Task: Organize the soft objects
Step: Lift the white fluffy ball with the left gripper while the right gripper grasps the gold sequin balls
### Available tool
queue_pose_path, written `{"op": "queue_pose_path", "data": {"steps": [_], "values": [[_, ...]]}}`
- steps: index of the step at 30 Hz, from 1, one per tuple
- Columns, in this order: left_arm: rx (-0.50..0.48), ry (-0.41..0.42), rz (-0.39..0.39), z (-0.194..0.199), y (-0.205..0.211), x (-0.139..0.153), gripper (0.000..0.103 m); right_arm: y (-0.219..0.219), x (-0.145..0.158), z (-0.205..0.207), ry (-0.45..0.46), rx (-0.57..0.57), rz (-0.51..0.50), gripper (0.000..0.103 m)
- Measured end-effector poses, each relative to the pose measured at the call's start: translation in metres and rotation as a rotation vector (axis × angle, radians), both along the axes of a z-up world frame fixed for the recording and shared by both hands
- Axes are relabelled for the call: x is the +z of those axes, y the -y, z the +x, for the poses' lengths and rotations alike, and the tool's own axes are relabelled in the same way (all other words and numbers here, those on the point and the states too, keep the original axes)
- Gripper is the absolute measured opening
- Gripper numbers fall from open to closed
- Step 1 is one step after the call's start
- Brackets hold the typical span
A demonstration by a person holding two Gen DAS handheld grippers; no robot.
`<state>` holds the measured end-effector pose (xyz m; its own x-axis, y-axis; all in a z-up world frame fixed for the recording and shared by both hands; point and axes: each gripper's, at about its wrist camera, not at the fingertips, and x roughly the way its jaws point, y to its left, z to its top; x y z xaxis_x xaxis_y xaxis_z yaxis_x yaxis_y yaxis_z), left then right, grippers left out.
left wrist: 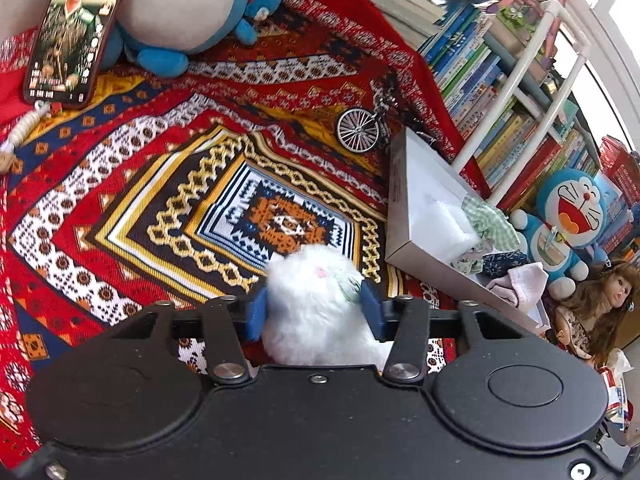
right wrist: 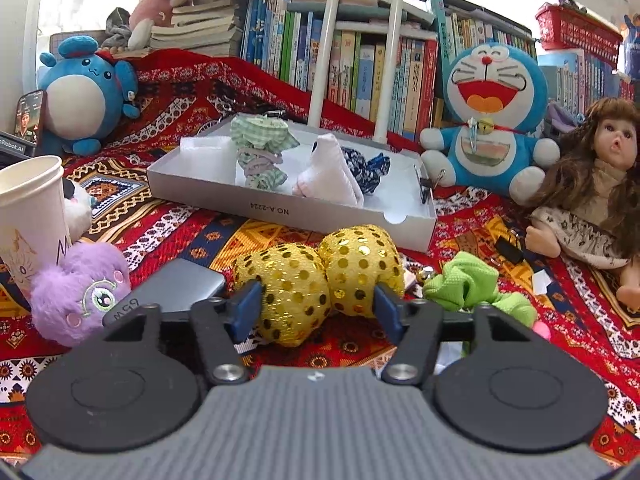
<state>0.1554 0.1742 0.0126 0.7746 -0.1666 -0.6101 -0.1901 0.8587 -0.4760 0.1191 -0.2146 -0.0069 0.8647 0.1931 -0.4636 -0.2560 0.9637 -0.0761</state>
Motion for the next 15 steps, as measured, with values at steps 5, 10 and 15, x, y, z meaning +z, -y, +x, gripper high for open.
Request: {"op": "queue_pose_path", "data": {"steps": [5, 10, 15], "values": [[-0.032, 0.029, 0.050, -0.002, 0.005, 0.010, 0.032, 0.000, 0.005, -0.003, 0.028, -0.007, 0.004, 0.049], [-0.037, 0.038, 0.071, -0.004, 0.008, 0.012, 0.032, 0.005, 0.011, -0.006, 0.053, -0.063, 0.006, 0.016], [-0.026, 0.041, 0.074, -0.005, 0.007, 0.012, 0.033, 0.024, 0.013, 0.004, 0.015, -0.105, 0.100, 0.057]]}}
